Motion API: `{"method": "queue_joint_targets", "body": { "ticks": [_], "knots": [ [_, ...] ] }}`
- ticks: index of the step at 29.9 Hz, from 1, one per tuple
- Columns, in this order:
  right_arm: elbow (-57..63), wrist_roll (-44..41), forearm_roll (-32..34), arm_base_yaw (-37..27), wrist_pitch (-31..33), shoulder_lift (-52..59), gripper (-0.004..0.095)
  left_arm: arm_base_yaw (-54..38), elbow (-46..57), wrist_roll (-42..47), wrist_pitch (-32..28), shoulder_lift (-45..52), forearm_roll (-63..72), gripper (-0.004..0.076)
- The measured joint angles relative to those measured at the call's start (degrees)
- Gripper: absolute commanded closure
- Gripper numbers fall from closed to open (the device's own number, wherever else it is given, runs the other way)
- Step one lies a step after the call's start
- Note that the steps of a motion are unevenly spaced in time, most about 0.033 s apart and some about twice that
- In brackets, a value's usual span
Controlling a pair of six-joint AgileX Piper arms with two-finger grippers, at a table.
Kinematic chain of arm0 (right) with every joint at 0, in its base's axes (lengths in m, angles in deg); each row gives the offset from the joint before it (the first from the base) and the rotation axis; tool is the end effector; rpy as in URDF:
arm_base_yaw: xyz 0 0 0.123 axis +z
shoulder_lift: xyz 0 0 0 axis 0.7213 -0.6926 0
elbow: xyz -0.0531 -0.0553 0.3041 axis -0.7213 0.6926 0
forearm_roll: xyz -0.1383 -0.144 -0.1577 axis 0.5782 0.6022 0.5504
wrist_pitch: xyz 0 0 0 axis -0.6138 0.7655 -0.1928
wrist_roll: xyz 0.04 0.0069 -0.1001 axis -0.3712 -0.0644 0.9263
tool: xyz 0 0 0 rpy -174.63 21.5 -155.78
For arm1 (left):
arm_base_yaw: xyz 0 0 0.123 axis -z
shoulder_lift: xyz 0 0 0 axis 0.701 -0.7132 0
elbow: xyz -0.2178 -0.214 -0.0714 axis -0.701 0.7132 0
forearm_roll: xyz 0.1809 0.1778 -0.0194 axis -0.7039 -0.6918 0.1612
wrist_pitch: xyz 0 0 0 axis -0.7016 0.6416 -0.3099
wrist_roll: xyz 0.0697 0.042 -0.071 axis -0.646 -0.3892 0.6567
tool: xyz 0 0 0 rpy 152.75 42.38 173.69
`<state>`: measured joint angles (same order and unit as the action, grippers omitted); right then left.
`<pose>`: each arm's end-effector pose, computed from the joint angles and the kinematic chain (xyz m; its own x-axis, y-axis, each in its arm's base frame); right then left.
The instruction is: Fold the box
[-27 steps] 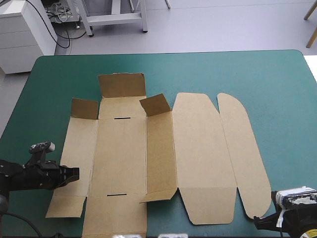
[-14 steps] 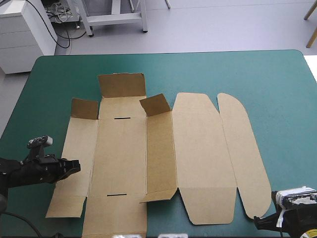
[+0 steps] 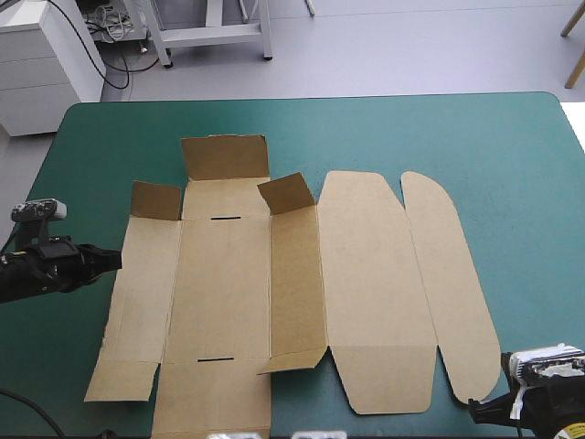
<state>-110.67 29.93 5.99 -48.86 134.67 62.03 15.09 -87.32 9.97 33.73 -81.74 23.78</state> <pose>0.0038 0.0118 0.2700 -0.5340 -0.1264 -0.8359 -0.1283 0.9894 -0.0677 0.1861 0.0281 0.3436 -0.7883 -0.1071 -0.6058 0.1514 0.9207 -0.3598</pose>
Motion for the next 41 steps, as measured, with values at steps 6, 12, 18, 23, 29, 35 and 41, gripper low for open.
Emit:
{"method": "queue_joint_targets", "body": {
  "ticks": [6,12,18,23,29,35,41],
  "knots": [
    [0.0,0.0,0.0,0.0,0.0,0.0,0.0929,-2.0,-2.8,4.7,-0.5,-1.9,-3.7,0.0731],
    [0.0,0.0,0.0,0.0,0.0,0.0,0.0929,-8.8,-3.0,5.4,-0.4,-7.2,-3.1,0.0731],
    [0.0,0.0,0.8,0.0,0.0,0.0,0.0929,-11.5,-3.0,5.1,0.3,-10.7,-4.9,0.0731],
    [0.0,0.0,1.7,0.0,0.0,0.0,0.0930,-11.6,-3.0,7.0,-0.8,-10.9,-9.5,0.0731],
    [0.0,0.0,1.8,0.0,0.0,0.0,0.0930,-11.9,-3.1,9.5,-3.0,-10.9,-11.1,0.0731],
    [0.0,0.0,1.8,0.0,0.0,0.0,0.0929,-13.3,-3.1,7.9,-3.1,-10.9,-10.9,0.0731],
    [0.0,0.0,2.0,0.0,-0.1,0.0,0.0930,-13.3,-3.1,5.4,-2.7,-10.9,-10.7,0.0708]
  ]
}}
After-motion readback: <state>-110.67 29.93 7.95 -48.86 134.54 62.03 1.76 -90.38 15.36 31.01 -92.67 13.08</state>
